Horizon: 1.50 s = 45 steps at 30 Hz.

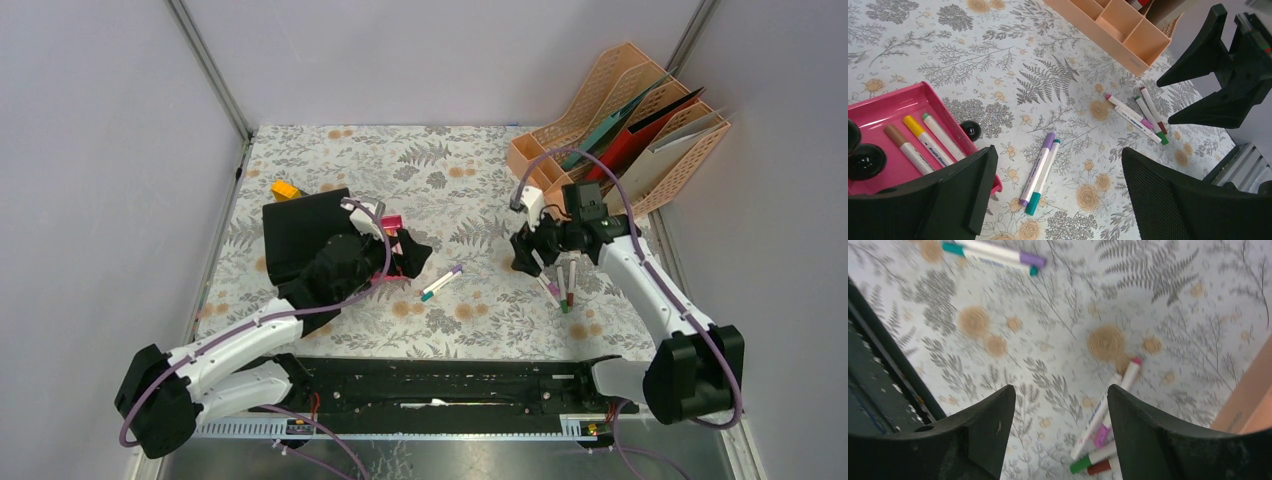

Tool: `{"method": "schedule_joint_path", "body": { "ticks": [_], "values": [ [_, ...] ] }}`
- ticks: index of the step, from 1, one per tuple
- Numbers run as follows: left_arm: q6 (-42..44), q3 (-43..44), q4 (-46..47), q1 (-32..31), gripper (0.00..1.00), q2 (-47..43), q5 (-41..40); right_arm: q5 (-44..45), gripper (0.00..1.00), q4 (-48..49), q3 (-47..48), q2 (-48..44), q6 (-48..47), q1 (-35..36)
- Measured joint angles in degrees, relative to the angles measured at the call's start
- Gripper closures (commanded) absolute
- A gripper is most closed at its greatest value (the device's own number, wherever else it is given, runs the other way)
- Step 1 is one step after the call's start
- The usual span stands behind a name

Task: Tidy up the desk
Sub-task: Place the stationery in the drawer, then pick up the stationery from the center of the board.

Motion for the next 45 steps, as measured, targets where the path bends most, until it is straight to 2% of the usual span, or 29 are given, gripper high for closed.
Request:
{"method": "schedule_joint_path", "body": {
  "ticks": [6,16,21,26,45],
  "values": [
    [0.1,-4.3,6.8,0.3,0.01,0.3,4.5,9.0,0.26,0.5,-6.4,-3.0,-4.5,-1.3],
    [1.0,-4.7,12.2,0.6,0.01,4.0,8.5,20.3,0.36,6.4,-7.7,4.4,-3.1,-1.7],
    [2.2,-3.2,12.2,0.9,0.01,5.4,8.5,22.6,0.4,8.4,-8.5,4.8,-2.0,-1.7],
    [2.0,-3.0,13.6,0.9,0.01,6.7,8.7,23.7,0.52,9.7,-8.6,6.7,-0.9,-1.7],
    [-1.7,-3.1,15.2,0.9,0.01,8.3,11.5,25.8,0.64,9.0,-7.0,16.6,2.0,-1.7]
  ]
}}
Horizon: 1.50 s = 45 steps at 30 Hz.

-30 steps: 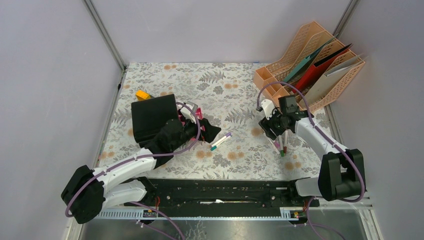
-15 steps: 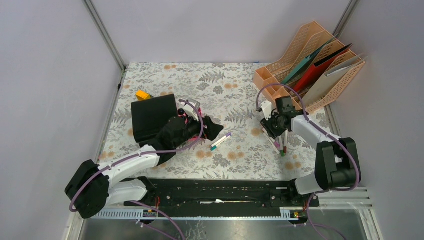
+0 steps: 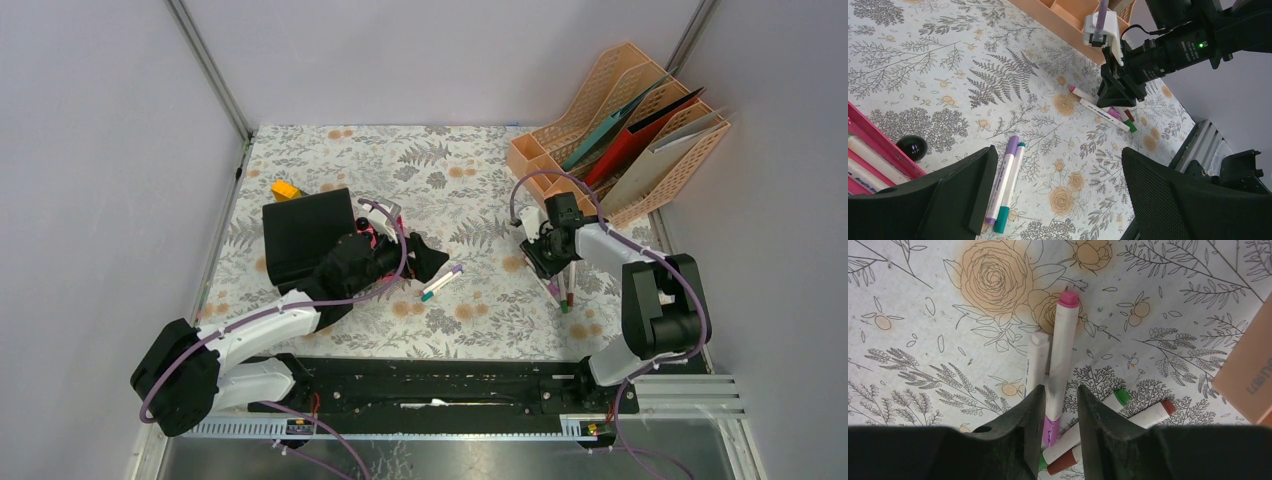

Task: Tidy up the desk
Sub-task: Pick up the stationery from the center of the board.

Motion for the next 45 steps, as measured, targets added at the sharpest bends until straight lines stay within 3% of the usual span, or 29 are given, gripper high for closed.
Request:
{"method": "schedule_joint_path", "body": {
  "ticks": [10,13,21,27,34,45],
  "values": [
    [-1.7,-1.0,1.2,0.0,0.01,0.0,0.6,0.4,0.64,-0.5,1.3,3.4,0.7,0.0],
    [-2.5,-1.0,2.6,0.0,0.01,0.6,1.5,1.2,0.69,-0.7,2.3,4.4,1.3,0.0],
    [-5.7,-1.1,5.2,0.0,0.01,3.7,4.7,3.5,1.0,-1.0,4.0,6.0,3.3,0.0],
    [-8.0,-1.1,7.6,0.0,0.01,6.4,8.4,2.6,1.0,-1.0,4.0,5.7,4.0,0.0],
    [-11.5,-1.1,12.3,0.0,0.01,10.8,12.3,-7.0,1.0,-1.8,4.0,1.1,5.6,-0.5],
    [-17.9,-1.5,26.0,-2.9,0.01,19.6,13.3,-34.2,1.0,-4.2,4.0,-6.8,7.0,-4.7]
  ]
}}
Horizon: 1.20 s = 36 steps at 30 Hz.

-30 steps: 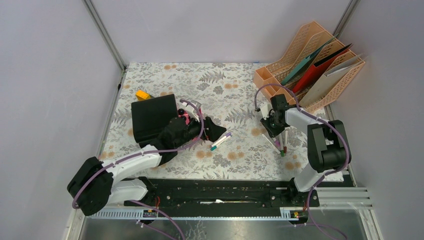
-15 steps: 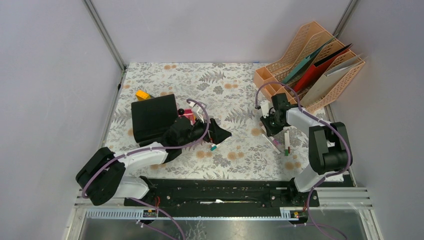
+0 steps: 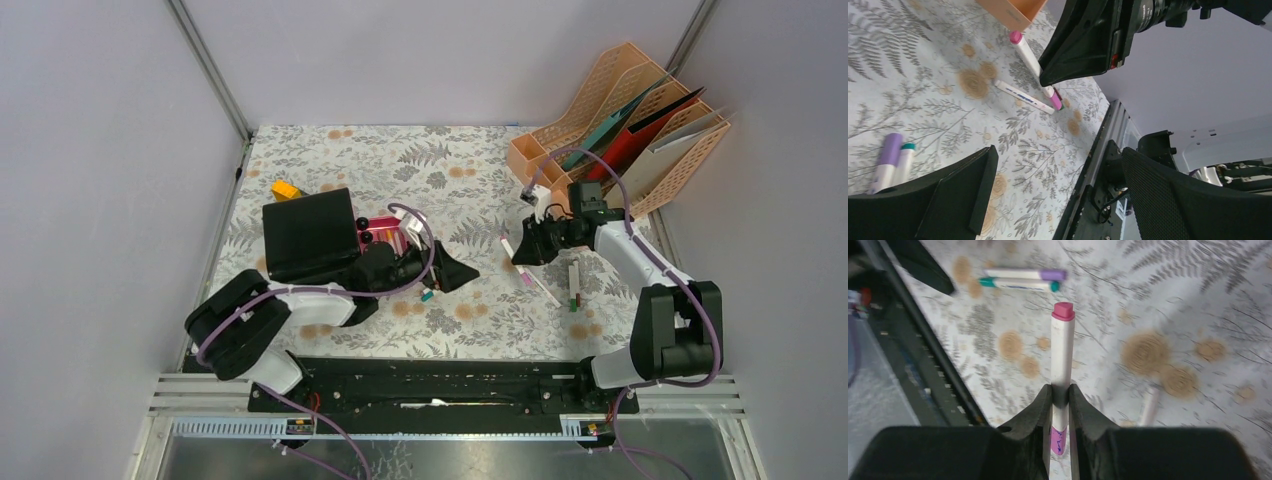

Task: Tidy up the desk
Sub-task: Pick up the stationery from the center of the board.

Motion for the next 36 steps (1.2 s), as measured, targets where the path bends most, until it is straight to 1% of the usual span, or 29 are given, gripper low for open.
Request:
{"method": "schedule_joint_path", "body": {
  "ticks": [5,11,15,19,20,23,24,25,27,30,32,33,36],
  "values": [
    [-3.7,0.0,6.5,-3.1,0.01,4.6,-1.9,-11.1,1.0,-0.5,0.0,-0.4,1.8,-1.7],
    [-7.5,0.8,13.1,-6.7,0.01,10.0,-6.0,-24.1,1.0,0.6,0.9,-1.0,6.2,-3.2],
    [-9.2,3.1,15.9,-7.8,0.01,13.4,-7.6,-30.6,1.0,2.5,0.9,-1.0,9.2,-3.4],
    [-10.3,5.2,17.7,-8.1,0.02,16.0,-8.4,-34.8,1.0,5.3,0.7,-1.0,12.3,-3.9],
    [-10.6,5.9,17.9,-8.2,0.03,16.5,-8.6,-35.3,1.0,5.7,0.7,-1.0,12.8,-4.0],
    [-11.1,7.7,19.0,-8.6,0.09,18.0,-9.0,-37.2,1.0,6.8,0.7,-1.0,14.0,-4.0],
    [-11.3,8.1,19.4,-8.7,0.12,18.4,-9.1,-37.6,1.0,7.0,0.7,-1.0,14.2,-4.0],
    [-11.4,8.7,20.1,-8.9,0.17,18.9,-9.2,-38.1,1.0,7.2,0.6,-1.0,14.5,-4.0],
    [-11.7,9.4,20.8,-9.1,0.23,19.7,-9.2,-38.5,1.0,7.5,0.6,-1.0,14.7,-4.0],
    [-12.3,10.3,21.7,-9.1,0.35,20.9,-9.3,-39.2,1.0,7.6,0.6,-1.0,14.8,-4.0],
    [-12.7,10.8,22.2,-9.1,0.47,21.6,-9.3,-39.4,1.0,7.7,0.6,-0.9,14.8,-4.0],
    [-12.9,11.1,22.8,-9.1,0.51,22.0,-9.1,-39.3,1.0,8.0,0.6,-0.9,14.7,-4.0],
    [-13.3,12.0,23.8,-9.4,0.6,22.4,-9.0,-39.4,1.0,8.3,0.6,-0.5,14.8,-4.2]
  ]
}}
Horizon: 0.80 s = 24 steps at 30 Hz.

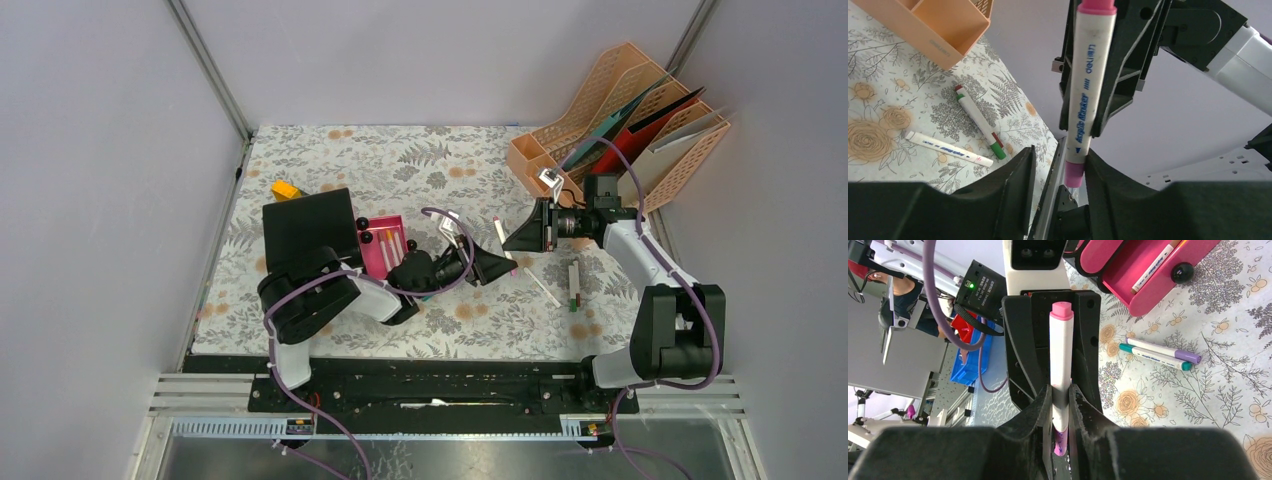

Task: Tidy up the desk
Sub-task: Pick up the stationery from the center of the board.

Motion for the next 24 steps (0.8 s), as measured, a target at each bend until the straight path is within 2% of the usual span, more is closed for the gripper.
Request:
{"method": "schedule_joint_path", "body": {
  "ticks": [4,9,13,16,20,24],
  "values": [
    [-0.4,0.7,0.4,-0.1,0.69,0.2,0.2,0.1,1.0,0.3,0.0,0.2,-0.1,-0.1],
    [-0.6,0.7,1.0,-0.2,0.89,0.2,0.6,0.2,1.0,1.0,-0.3,0.3,-0.2,-0.1],
    [-0.4,0.7,1.2,-0.3,1.0,0.2,0.6,0.3,0.98,0.9,-0.4,0.3,-0.2,-0.1],
    [-0.3,0.7,1.1,-0.3,1.0,0.2,0.6,0.4,0.82,1.0,-0.5,0.3,-0.4,-0.1],
    [0.8,0.5,0.4,-0.4,1.0,0.1,0.5,0.5,0.52,0.9,-0.9,0.3,-0.8,-0.1],
    [2.7,-0.9,-3.5,-0.2,1.0,-2.0,-0.9,1.4,0.38,-0.5,-1.1,-1.0,-2.0,-0.1]
  ]
}}
